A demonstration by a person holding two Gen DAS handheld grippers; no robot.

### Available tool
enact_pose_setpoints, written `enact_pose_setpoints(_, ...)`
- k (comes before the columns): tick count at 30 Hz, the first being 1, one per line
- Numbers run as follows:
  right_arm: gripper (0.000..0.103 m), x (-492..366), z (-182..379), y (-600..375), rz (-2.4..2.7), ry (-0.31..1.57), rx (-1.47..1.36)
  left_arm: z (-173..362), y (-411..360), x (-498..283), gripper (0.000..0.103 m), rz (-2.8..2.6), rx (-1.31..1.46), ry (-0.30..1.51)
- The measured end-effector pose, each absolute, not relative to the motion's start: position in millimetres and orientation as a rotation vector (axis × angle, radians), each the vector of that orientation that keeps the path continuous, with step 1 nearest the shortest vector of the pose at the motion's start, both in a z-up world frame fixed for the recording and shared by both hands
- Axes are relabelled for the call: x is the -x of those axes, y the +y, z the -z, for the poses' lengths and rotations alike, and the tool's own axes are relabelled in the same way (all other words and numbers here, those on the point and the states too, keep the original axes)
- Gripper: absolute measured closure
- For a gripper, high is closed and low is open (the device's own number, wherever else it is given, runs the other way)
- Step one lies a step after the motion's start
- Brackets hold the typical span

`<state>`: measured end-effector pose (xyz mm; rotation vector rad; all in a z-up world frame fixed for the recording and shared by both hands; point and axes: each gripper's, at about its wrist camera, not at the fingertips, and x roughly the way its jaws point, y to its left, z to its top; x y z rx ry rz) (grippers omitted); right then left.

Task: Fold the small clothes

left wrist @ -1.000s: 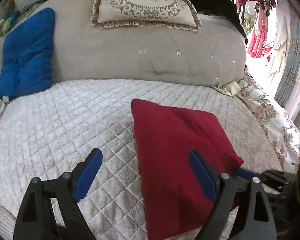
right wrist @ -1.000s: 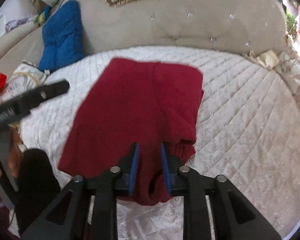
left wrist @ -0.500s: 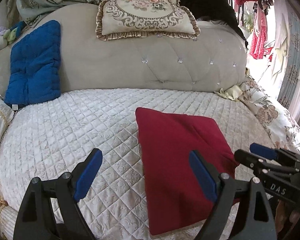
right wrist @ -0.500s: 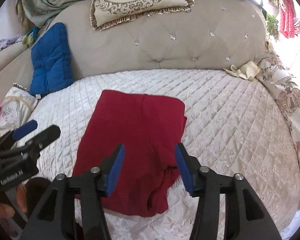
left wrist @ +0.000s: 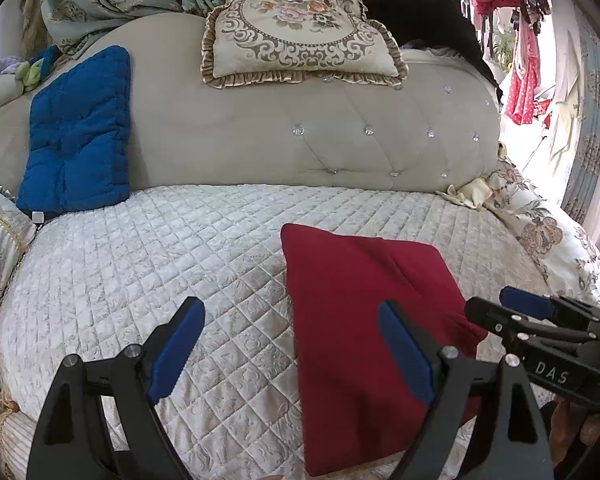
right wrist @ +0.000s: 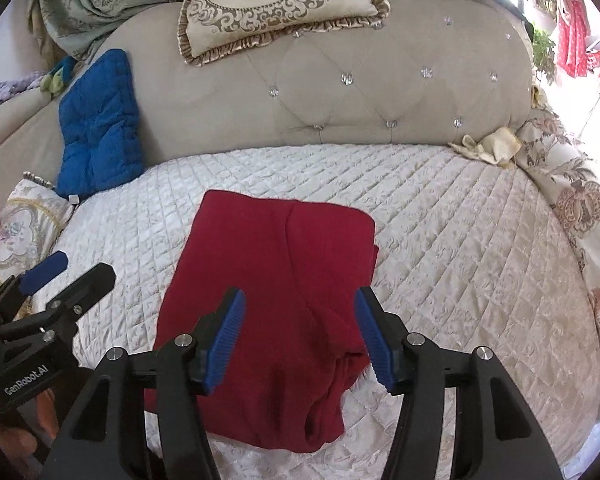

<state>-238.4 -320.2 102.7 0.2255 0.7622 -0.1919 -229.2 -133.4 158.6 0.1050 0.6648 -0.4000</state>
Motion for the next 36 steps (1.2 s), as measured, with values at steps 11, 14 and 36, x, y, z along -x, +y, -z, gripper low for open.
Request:
enact_pose_setpoints(11,0.066,234,-96,-322,0.19,0.773,-0.24,-157,-133,228,0.012,0.381,-0.113,0.655)
enact_pose_setpoints(14,0.066,233,-95,-322,0.187,0.776,-0.235,-156,-135,228,0.012,0.38,-0.121,0.658)
enact_pose_setpoints(36,0.066,224,-86,-321,0.178,0.796,-0.242,-148,-128,220,0.012,0.355,-0.101,0.667)
